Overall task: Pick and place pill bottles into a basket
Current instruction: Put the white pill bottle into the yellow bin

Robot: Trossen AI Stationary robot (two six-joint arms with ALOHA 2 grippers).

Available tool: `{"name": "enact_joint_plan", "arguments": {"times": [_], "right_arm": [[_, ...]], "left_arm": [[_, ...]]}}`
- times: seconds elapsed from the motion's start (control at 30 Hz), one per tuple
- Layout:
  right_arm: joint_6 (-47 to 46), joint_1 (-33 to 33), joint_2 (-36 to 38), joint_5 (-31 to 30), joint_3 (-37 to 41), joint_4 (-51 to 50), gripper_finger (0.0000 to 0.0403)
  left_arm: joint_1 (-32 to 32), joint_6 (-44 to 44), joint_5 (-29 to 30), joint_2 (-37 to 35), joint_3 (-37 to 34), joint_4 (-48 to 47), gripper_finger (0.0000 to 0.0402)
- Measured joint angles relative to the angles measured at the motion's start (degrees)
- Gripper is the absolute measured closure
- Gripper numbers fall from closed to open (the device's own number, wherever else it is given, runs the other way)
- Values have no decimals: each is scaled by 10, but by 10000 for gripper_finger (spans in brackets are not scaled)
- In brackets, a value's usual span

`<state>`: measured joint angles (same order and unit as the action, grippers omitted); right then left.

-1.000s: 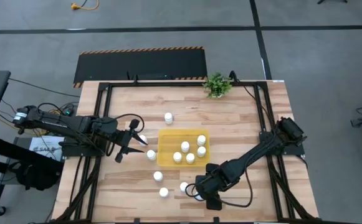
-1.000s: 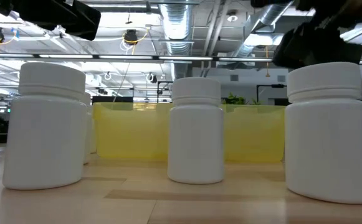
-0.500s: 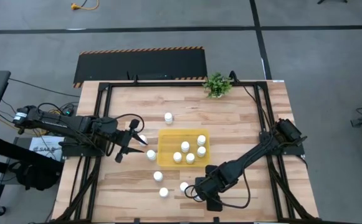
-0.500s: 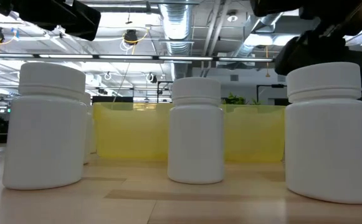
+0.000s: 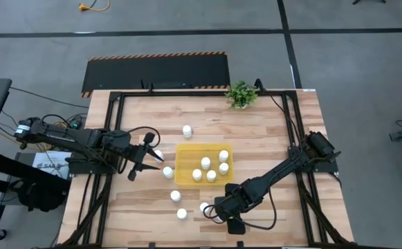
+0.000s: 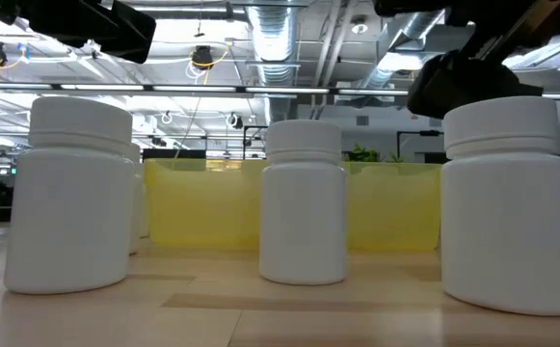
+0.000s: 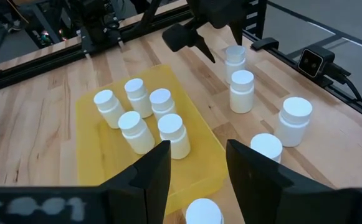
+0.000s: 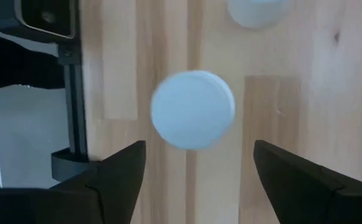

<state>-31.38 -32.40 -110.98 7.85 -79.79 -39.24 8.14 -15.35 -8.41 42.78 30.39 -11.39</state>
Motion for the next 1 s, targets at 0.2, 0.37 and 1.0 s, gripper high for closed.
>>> {"name": "enact_joint_plan", "arguments": {"times": [0.2, 0.37, 1.0], "right_arm": [[39, 0, 0, -6, 0, 18, 108], [67, 0, 0, -20, 0, 18, 108], [104, 7, -19, -27, 1, 44, 111]], "left_arm": [[0, 0, 0, 0, 0, -1, 257], [0, 0, 0, 0, 0, -4, 257], [0, 2, 0, 0, 0, -10, 257]]}}
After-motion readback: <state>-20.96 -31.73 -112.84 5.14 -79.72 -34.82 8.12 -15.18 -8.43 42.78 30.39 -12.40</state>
